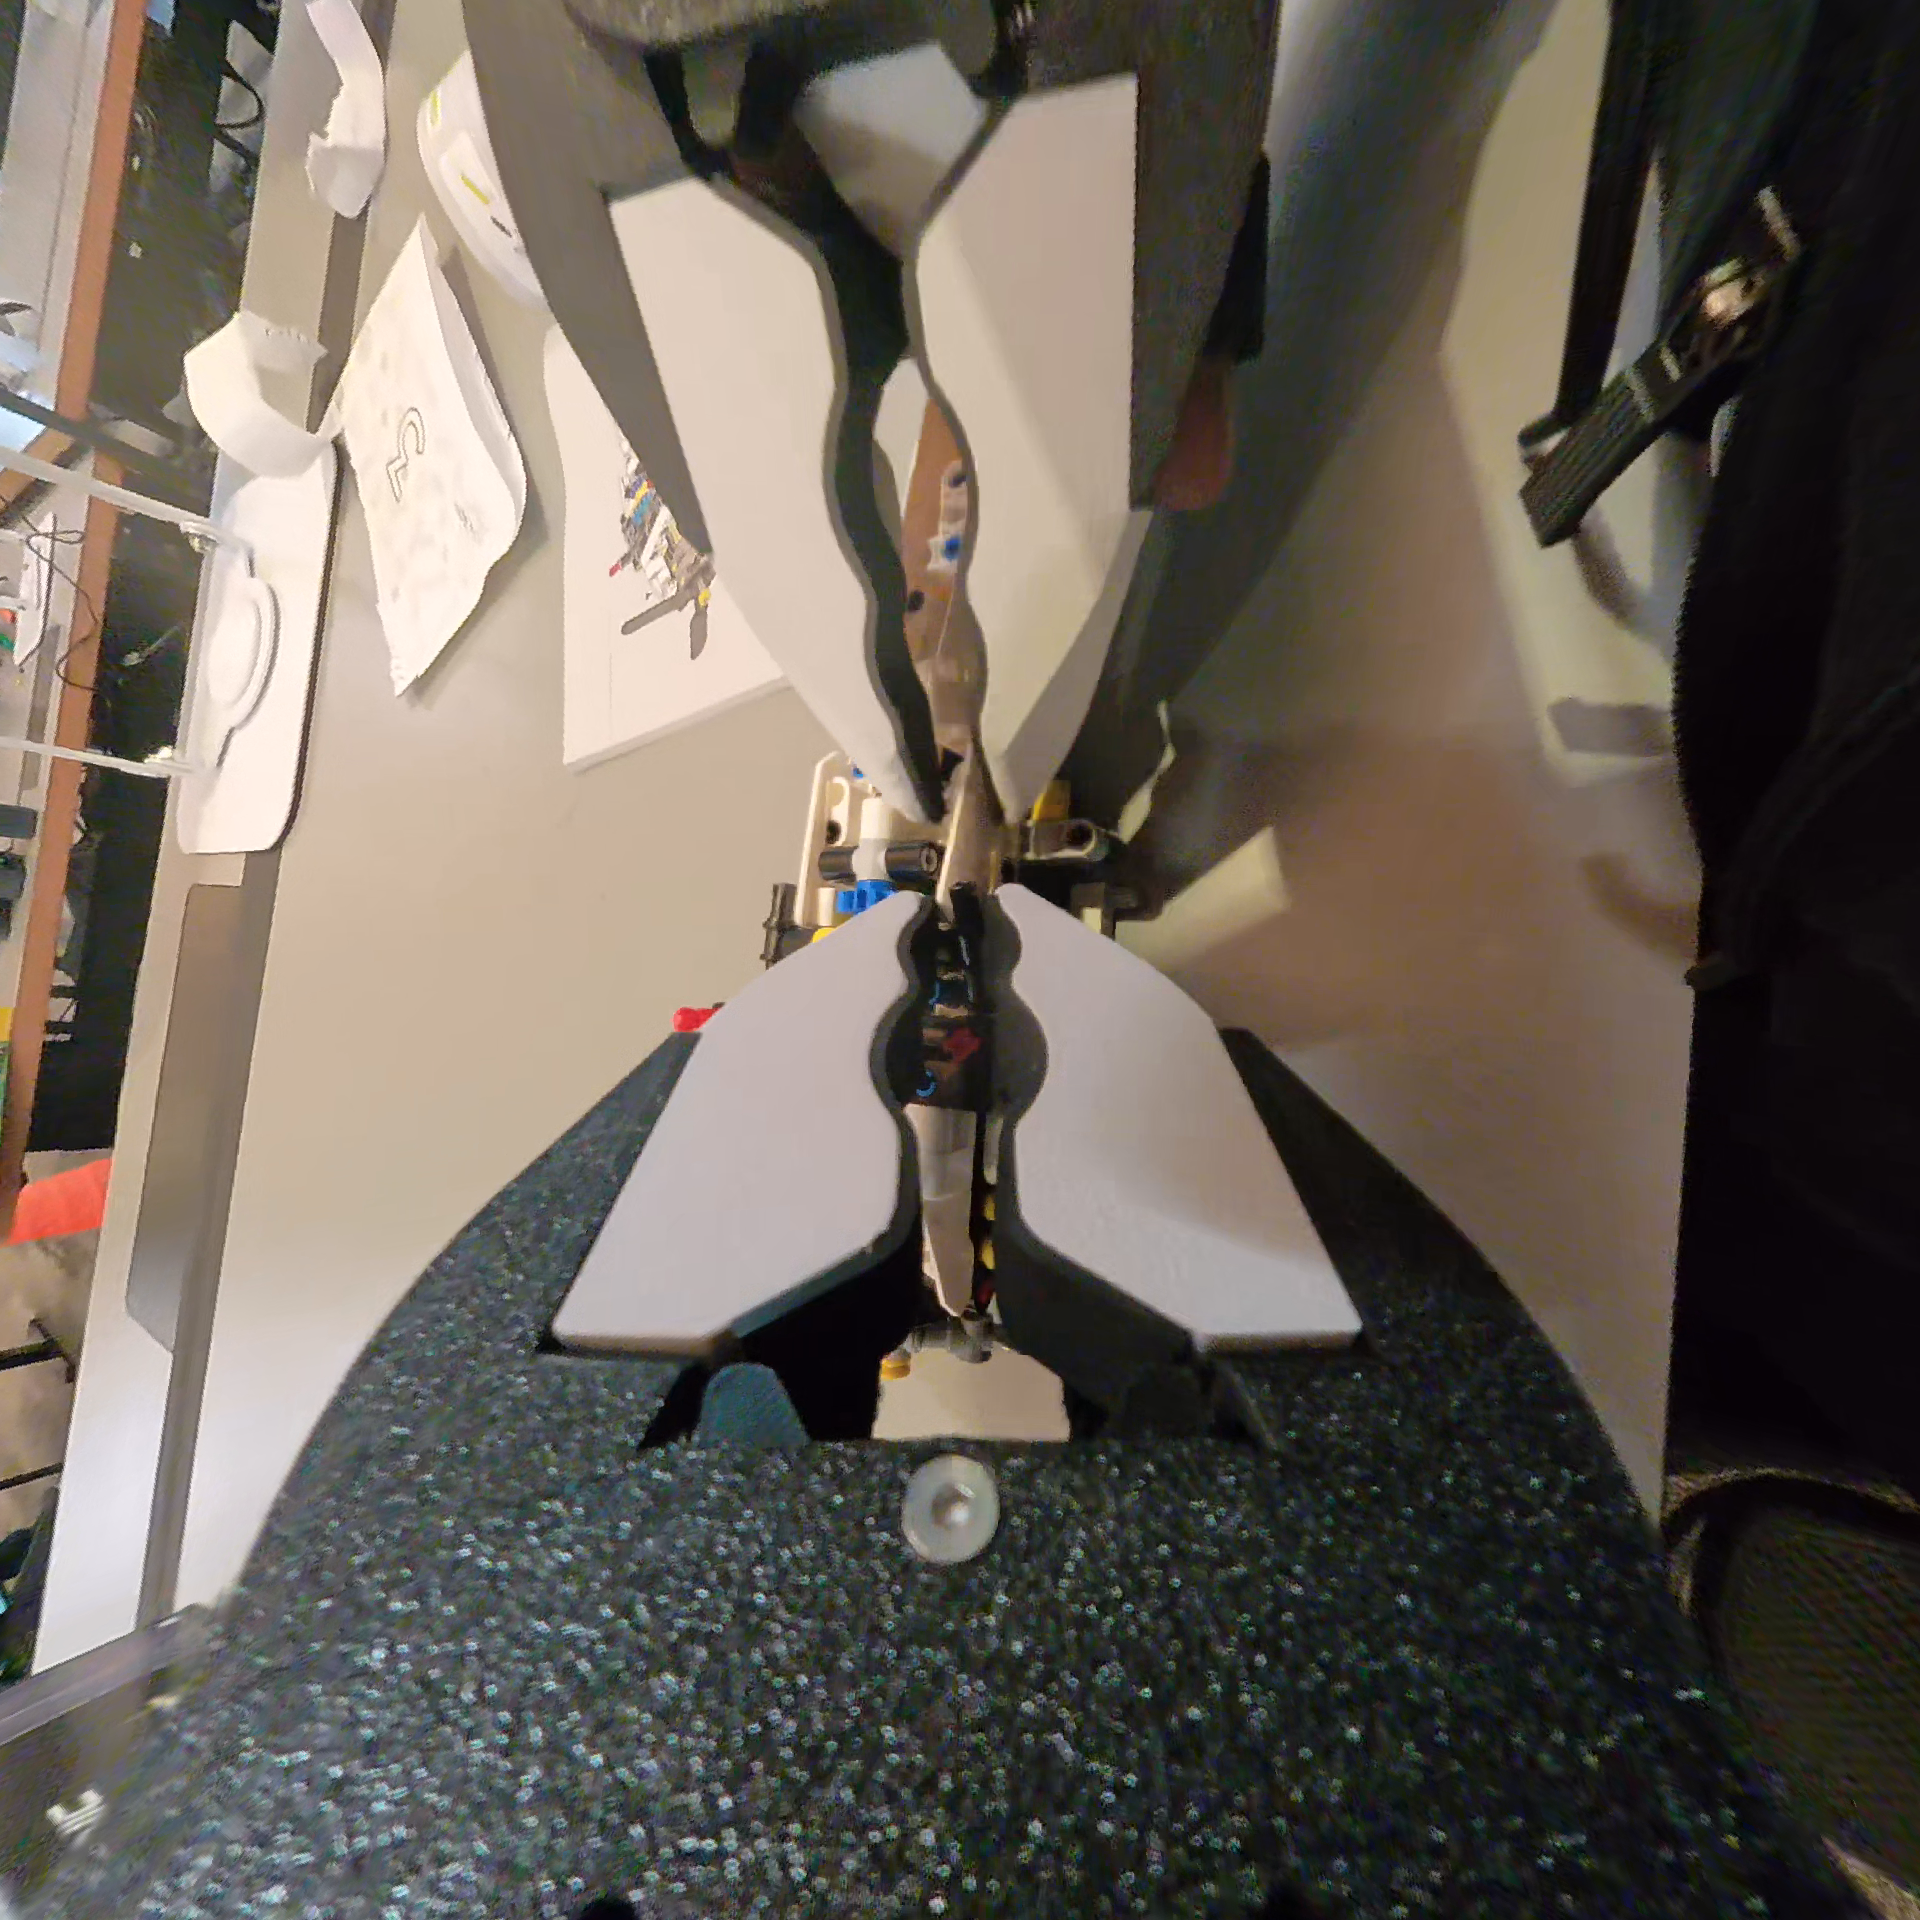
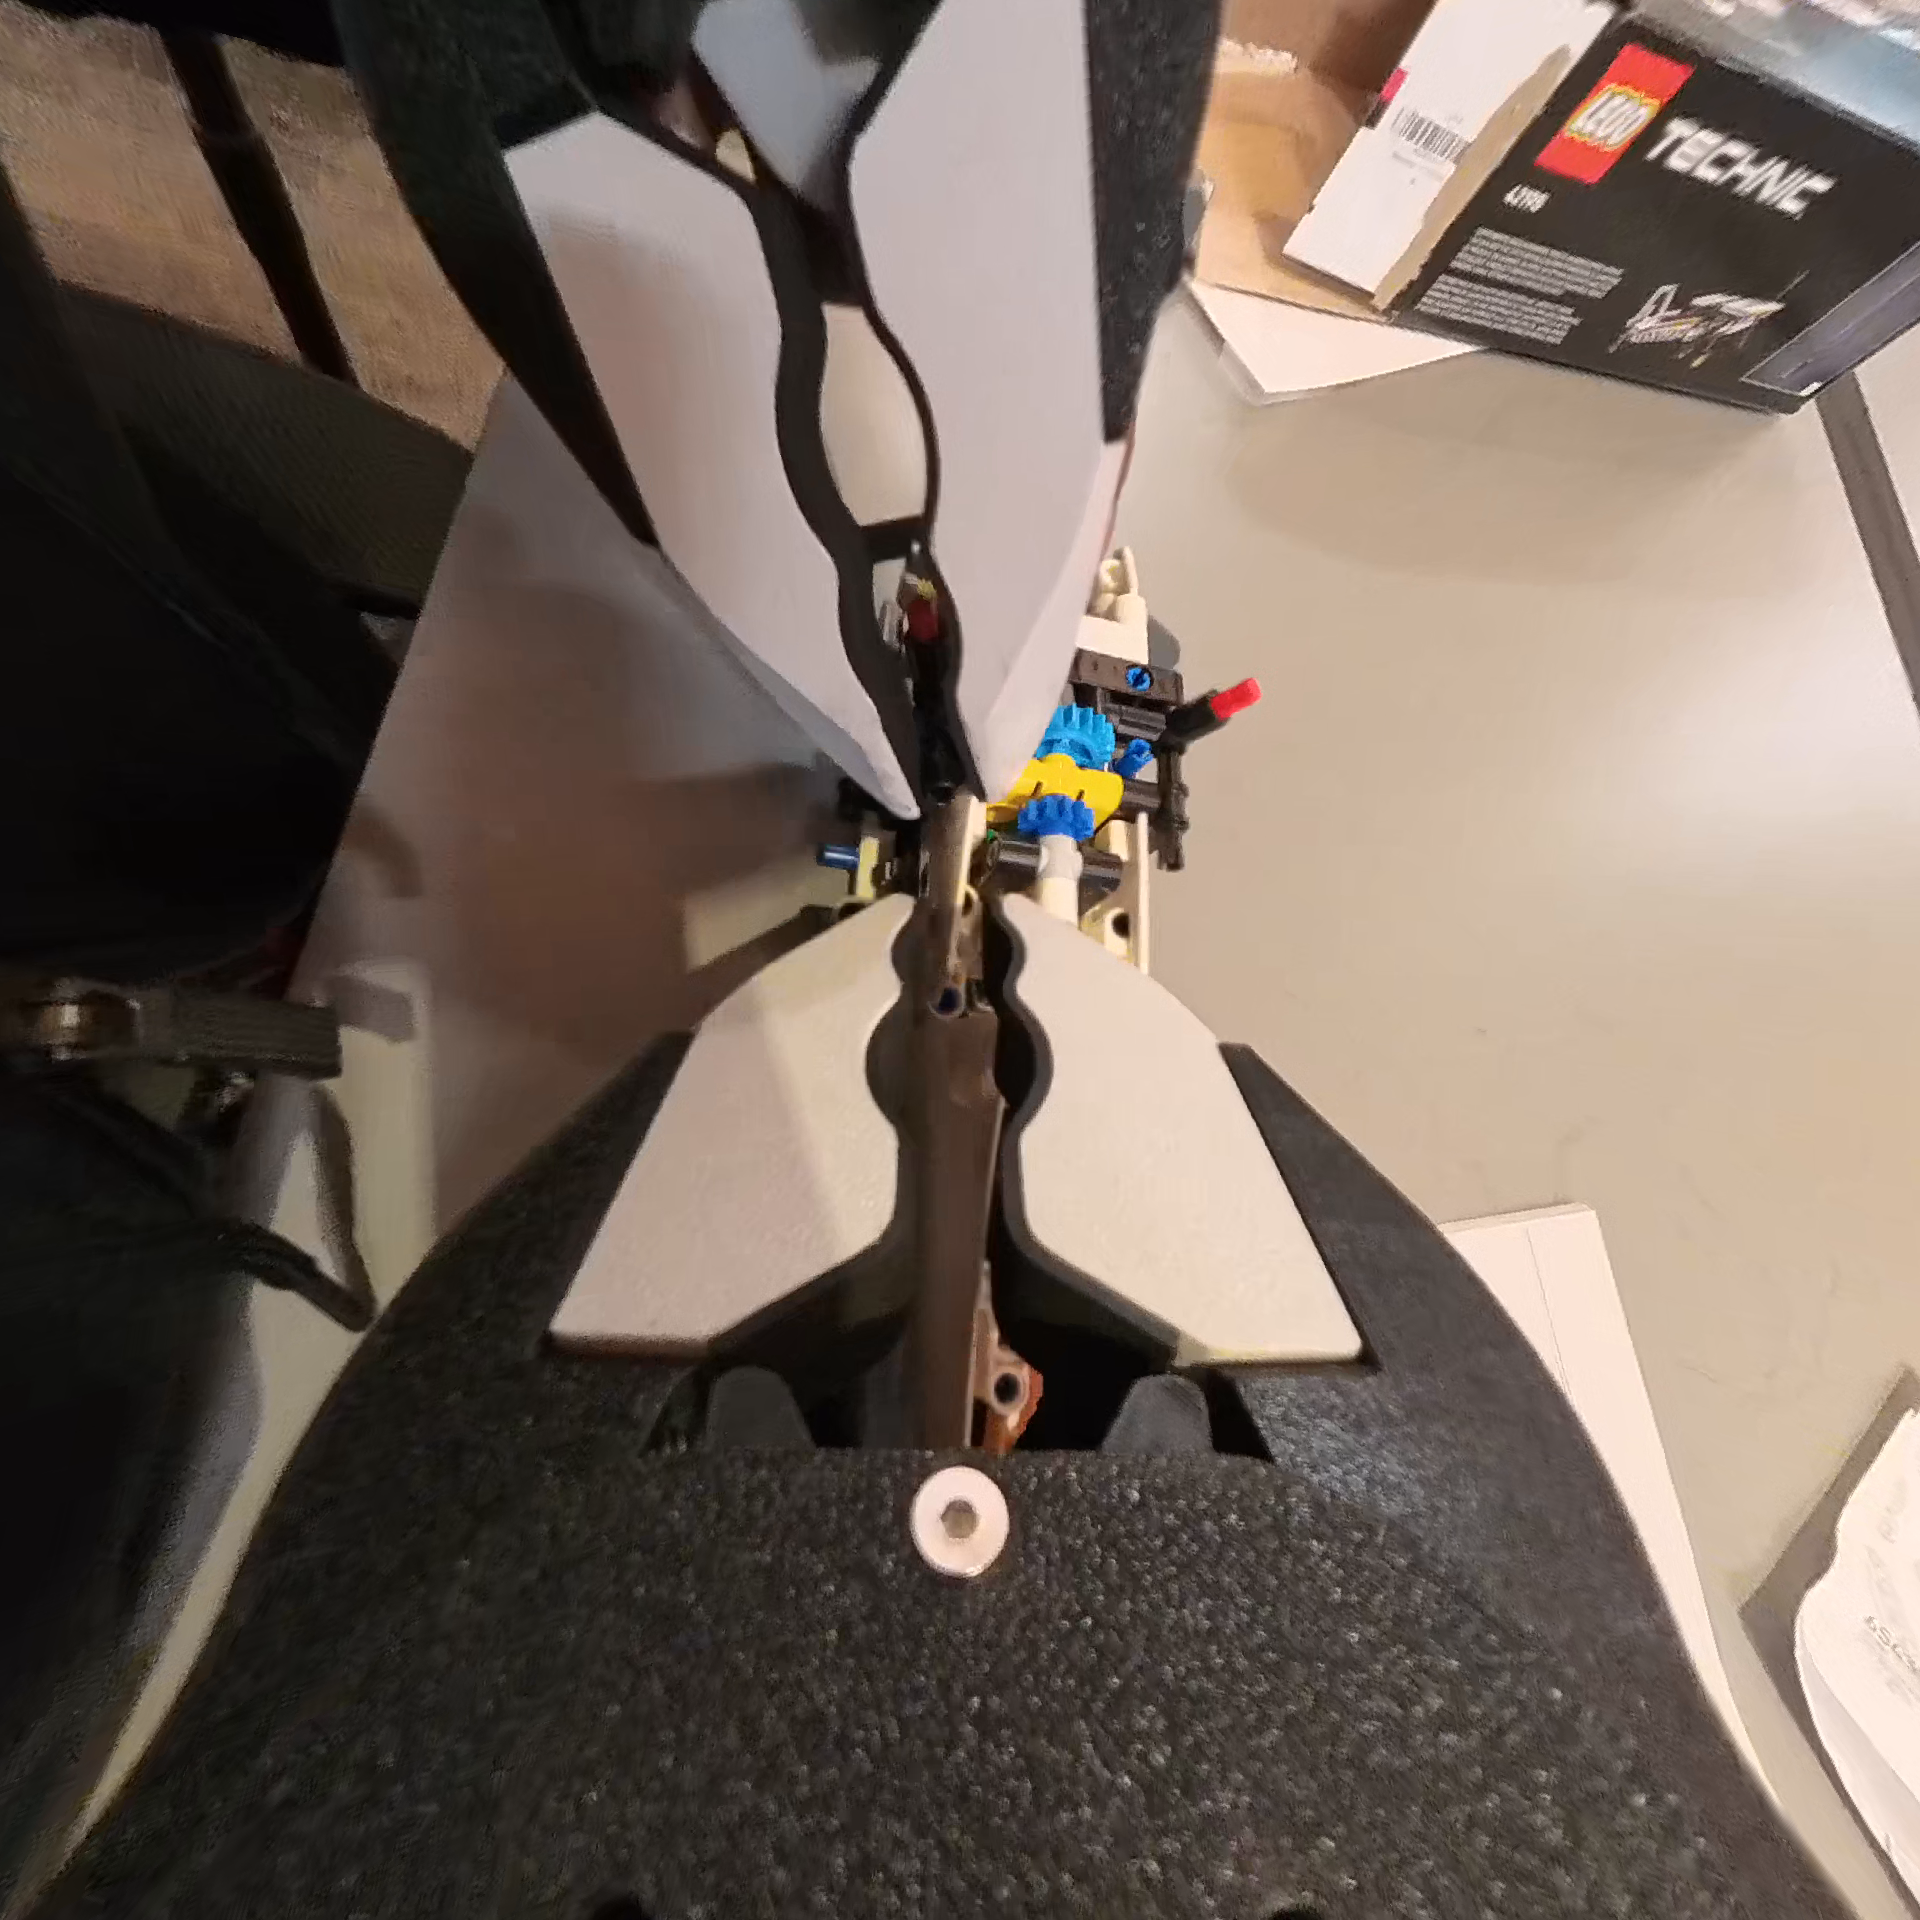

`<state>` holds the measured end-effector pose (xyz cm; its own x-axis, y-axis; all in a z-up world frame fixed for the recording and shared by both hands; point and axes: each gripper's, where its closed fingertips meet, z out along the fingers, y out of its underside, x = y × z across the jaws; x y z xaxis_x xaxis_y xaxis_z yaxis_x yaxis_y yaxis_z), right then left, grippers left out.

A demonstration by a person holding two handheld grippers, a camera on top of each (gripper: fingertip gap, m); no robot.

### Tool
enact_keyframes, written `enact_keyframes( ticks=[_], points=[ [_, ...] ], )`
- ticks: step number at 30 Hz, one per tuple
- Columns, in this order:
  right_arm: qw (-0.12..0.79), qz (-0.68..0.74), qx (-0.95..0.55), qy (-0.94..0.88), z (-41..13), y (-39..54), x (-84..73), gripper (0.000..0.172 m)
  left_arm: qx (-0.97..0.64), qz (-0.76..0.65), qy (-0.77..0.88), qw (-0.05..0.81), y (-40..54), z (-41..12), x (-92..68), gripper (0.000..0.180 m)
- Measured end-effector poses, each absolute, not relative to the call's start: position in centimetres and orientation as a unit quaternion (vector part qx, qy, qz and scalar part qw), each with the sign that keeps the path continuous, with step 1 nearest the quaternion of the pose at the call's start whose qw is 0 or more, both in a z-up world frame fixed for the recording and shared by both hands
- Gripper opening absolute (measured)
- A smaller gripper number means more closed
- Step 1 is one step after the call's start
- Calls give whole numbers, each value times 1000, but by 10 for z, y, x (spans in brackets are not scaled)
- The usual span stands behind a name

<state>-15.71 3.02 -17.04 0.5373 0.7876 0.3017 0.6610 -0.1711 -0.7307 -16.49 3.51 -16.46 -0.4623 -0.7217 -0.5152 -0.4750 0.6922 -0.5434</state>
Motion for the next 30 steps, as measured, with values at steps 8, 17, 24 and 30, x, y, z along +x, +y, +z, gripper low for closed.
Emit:
enact_keyframes(
  ticks=[8, 17, 24, 30],
  points=[
    [419, 43, -766, -487, -173, 34, -159, 9, -371, -171, 830, 380, 38, -164, -166, 10],
    [390, 18, -780, -489, -174, 33, -154, 13, -366, -174, 829, 386, 38, -165, -167, 10],
    [369, 40, -784, -498, -176, 27, -154, 15, -357, -186, 829, 387, 33, -164, -168, 10],
    [360, 42, -783, -505, -177, 26, -156, 10, -356, -190, 829, 388, 32, -164, -167, 10]
  ],
)
